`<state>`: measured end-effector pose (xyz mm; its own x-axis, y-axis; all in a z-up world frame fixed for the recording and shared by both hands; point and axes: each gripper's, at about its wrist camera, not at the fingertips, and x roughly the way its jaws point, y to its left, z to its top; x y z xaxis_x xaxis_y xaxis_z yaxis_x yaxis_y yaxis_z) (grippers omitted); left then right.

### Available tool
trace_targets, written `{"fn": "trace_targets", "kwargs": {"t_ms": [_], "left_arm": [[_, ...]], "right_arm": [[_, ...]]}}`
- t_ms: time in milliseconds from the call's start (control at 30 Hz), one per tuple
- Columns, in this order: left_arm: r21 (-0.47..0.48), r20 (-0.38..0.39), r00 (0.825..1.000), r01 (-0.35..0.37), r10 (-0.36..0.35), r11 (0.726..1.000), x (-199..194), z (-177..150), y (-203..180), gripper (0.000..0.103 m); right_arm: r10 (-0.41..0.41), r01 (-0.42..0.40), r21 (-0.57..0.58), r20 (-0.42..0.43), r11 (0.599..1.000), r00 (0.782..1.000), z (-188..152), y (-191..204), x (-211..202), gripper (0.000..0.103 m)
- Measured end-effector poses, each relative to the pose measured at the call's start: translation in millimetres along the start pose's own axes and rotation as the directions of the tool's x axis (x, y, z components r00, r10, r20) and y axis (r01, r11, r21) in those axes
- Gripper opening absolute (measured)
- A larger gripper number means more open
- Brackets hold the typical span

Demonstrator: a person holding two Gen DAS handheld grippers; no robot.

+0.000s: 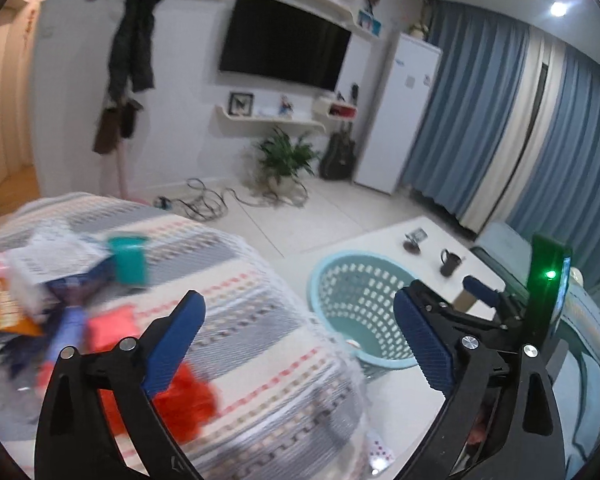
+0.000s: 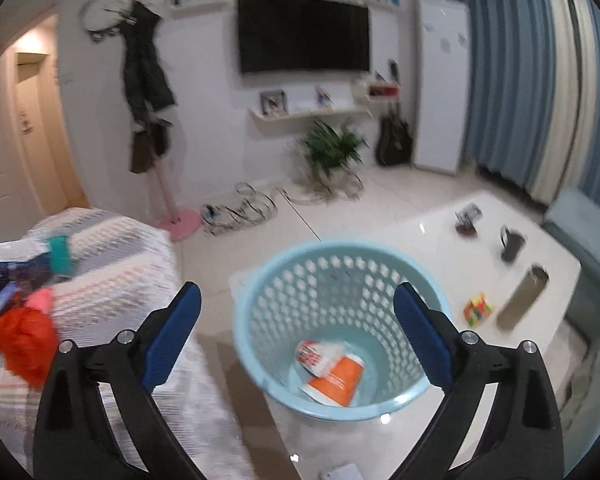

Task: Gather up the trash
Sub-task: 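Grasp the orange plastic bag with the right tool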

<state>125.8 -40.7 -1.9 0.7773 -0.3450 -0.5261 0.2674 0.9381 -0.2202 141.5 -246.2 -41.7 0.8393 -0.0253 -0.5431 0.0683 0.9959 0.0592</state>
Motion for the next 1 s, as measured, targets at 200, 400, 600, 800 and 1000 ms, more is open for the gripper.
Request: {"fn": "trace_targets", "kwargs": {"t_ms": [200,400,600,800,1000], "left_arm": [[-0.064,0.055,0.994,-0.094,0.098,0.993,-57.3,-10.9,43.5,0.093],[-0.147,0.034,0.981,-0.184,0.191,0.972,-86.0,-30.5,95.2,0.092],[-0.181,-0.052,0.979,-0.202,0.196,0.962,-81.1,-52.0,129.0,0.085],[-0.221,-0.097,0.98,-0.194,0.176,0.956,-66.6,-60.1,146.7,0.072],[-0.218,-0.102,0.98,-0.188,0.17,0.958,-58.2,-56.3,149.0,0.071]], "right_arm": [[0.093,-0.086,-0.099,0.075,0.991,0.993,5.9,56.0,-39.6,0.093],[0.2,-0.188,-0.175,0.057,0.966,0.978,-5.3,113.8,-51.7,0.093],[0.291,-0.297,-0.21,-0.06,0.932,0.955,-31.4,163.0,-37.7,0.093],[0.338,-0.365,-0.239,-0.15,0.9,0.929,-45.2,194.4,-19.0,0.093],[0.354,-0.404,-0.275,-0.216,0.873,0.91,-52.9,217.1,-1.0,0.092]]}}
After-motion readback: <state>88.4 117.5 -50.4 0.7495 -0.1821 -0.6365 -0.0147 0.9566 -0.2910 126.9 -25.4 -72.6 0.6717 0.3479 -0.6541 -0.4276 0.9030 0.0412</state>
